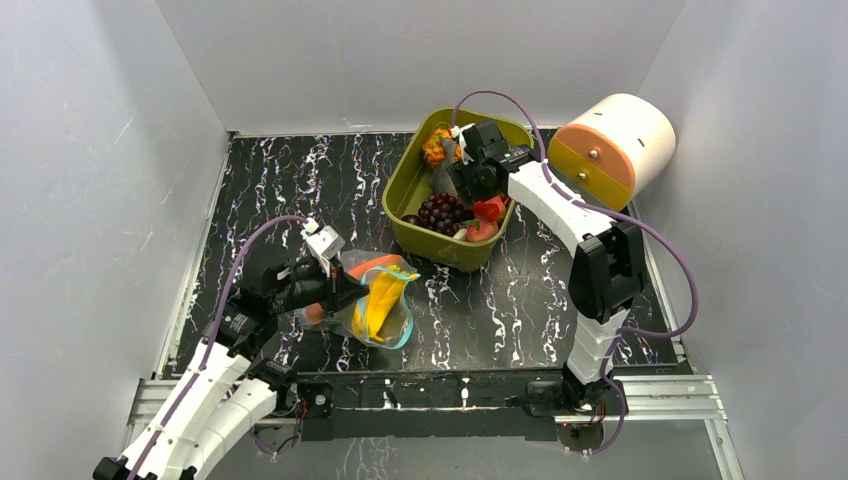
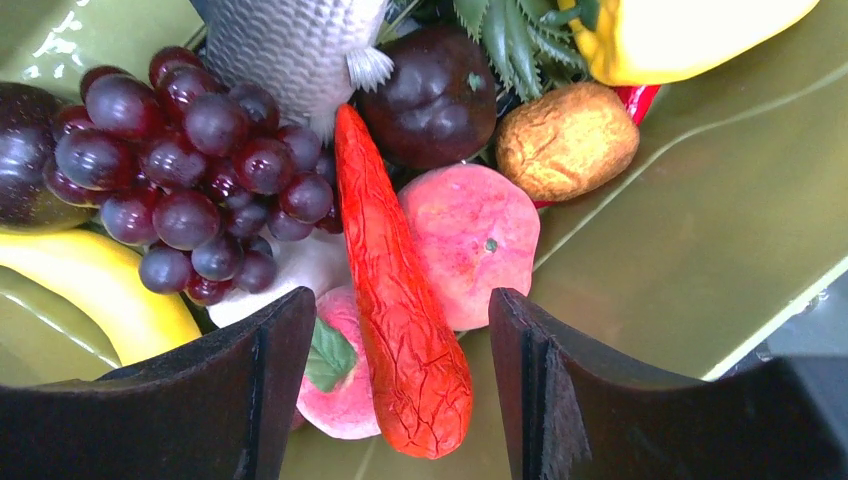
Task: Place the food in the zip-top bag and seal the zipper
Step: Pick up the fake vegetable from the bin.
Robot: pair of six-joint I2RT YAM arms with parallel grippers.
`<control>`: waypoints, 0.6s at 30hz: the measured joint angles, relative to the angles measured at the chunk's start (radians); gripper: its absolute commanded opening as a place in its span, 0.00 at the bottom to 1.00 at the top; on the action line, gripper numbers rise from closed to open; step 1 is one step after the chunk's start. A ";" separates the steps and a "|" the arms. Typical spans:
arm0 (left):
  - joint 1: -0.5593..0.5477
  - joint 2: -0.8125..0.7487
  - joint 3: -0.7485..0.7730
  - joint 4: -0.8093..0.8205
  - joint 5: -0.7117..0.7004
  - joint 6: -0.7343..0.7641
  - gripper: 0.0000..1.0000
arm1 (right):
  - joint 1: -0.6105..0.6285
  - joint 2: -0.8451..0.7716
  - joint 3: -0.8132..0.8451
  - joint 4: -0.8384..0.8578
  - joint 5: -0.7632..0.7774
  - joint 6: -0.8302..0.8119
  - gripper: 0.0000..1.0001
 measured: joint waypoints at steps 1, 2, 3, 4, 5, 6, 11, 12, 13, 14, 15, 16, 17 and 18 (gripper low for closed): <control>0.000 0.000 0.000 0.000 0.000 0.000 0.02 | 0.000 0.004 0.000 -0.009 0.000 -0.002 0.63; 0.000 0.000 0.000 0.000 0.001 0.000 0.02 | 0.000 0.006 0.000 -0.018 -0.001 -0.005 0.63; 0.000 0.000 0.000 0.000 0.002 0.000 0.02 | 0.000 0.008 0.000 -0.026 -0.001 -0.008 0.63; 0.000 0.000 0.000 0.000 0.002 0.000 0.02 | 0.000 0.008 0.000 -0.032 0.000 -0.010 0.63; 0.000 0.000 0.000 0.000 0.002 0.000 0.02 | 0.000 0.009 0.000 -0.038 0.001 -0.011 0.63; 0.000 0.000 0.000 0.000 0.002 0.000 0.02 | 0.000 0.009 0.001 -0.045 0.003 -0.011 0.64; 0.000 0.000 -0.001 0.000 0.002 0.002 0.02 | 0.000 0.028 0.007 -0.088 0.030 -0.010 0.64; 0.000 0.000 -0.001 0.000 0.002 0.002 0.02 | 0.000 0.034 0.010 -0.098 0.035 -0.010 0.63; 0.000 0.000 -0.001 0.000 0.002 0.003 0.02 | 0.000 0.038 0.010 -0.105 0.039 -0.010 0.62; 0.000 0.001 -0.001 0.000 0.002 0.003 0.02 | -0.001 0.042 0.011 -0.114 0.040 -0.011 0.59; 0.000 0.002 -0.001 0.000 0.002 0.003 0.02 | -0.002 0.044 0.013 -0.119 0.039 -0.011 0.56; 0.000 0.003 -0.001 0.000 0.002 0.003 0.03 | -0.001 0.046 0.016 -0.126 0.036 -0.011 0.53; 0.000 0.004 -0.001 0.000 0.002 0.003 0.02 | 0.000 0.046 0.017 -0.133 0.034 -0.010 0.49; 0.000 0.005 -0.001 0.000 0.002 0.003 0.03 | 0.000 0.046 0.018 -0.138 0.031 -0.011 0.45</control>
